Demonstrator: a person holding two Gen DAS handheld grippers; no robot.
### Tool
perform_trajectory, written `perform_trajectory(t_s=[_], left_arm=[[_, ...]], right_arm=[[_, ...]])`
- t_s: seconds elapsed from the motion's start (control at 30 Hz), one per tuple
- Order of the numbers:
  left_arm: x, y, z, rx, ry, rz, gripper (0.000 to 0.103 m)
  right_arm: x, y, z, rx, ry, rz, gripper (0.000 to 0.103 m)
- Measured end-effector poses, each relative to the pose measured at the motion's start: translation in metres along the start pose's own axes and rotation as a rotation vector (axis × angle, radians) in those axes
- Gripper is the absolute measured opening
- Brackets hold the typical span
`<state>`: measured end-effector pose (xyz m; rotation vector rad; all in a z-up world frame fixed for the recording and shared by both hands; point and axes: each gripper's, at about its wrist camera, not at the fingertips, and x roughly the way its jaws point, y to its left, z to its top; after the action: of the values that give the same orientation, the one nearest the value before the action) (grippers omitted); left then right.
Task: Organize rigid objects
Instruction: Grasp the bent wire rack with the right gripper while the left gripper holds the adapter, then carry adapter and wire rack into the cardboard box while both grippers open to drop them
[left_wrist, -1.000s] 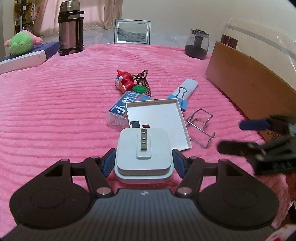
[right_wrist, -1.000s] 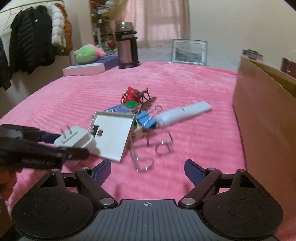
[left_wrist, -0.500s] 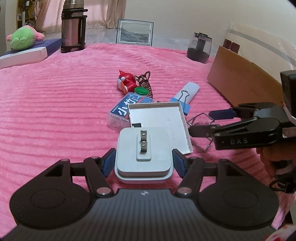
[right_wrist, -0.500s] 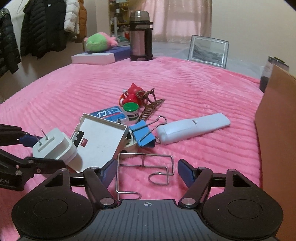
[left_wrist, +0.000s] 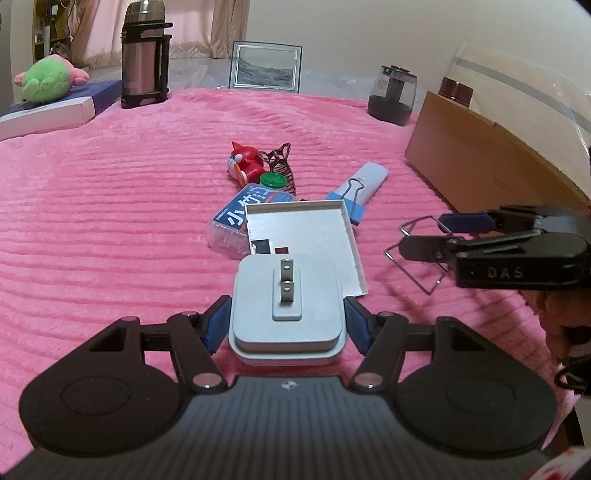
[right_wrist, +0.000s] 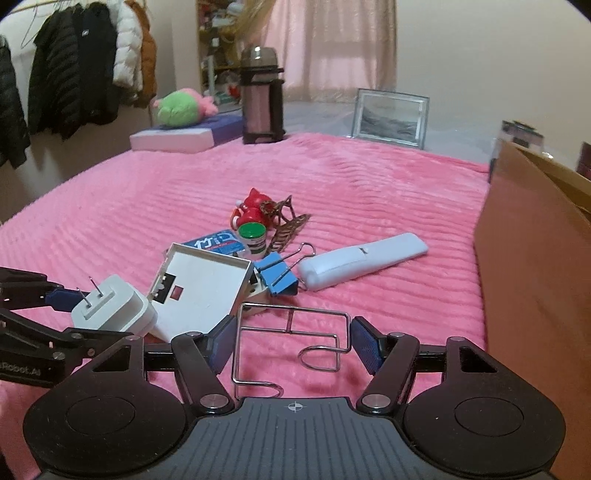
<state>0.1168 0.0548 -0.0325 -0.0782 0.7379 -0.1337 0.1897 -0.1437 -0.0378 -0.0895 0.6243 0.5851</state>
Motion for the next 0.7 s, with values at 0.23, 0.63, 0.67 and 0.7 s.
perform_trajectory(t_s=[0.23,0.63,0.67,0.7], left_arm=[[-0.031,-0.013,0.013,0.031,-0.043,-0.009,0.06],[-0.064,-0.081,0.069,0.167,-0.103,-0.176,0.06],[-0.064,-0.091,0.075,0.182,-0.106,-0.198,0.06],[-0.064,-0.101,0.08,0.194,-0.109,-0.224,0.06]], right_arm=[[-0.047,0.009,0.004,0.038,-0.075,-0.005,0.064],[-0.154,-0.031,0.041,0.136,-0.221,-0.079,0.064],[-0.163,-0.039,0.043,0.143,-0.229,-0.097,0.064],[-0.173,-0.05,0.044,0.152,-0.235,-0.116,0.064]])
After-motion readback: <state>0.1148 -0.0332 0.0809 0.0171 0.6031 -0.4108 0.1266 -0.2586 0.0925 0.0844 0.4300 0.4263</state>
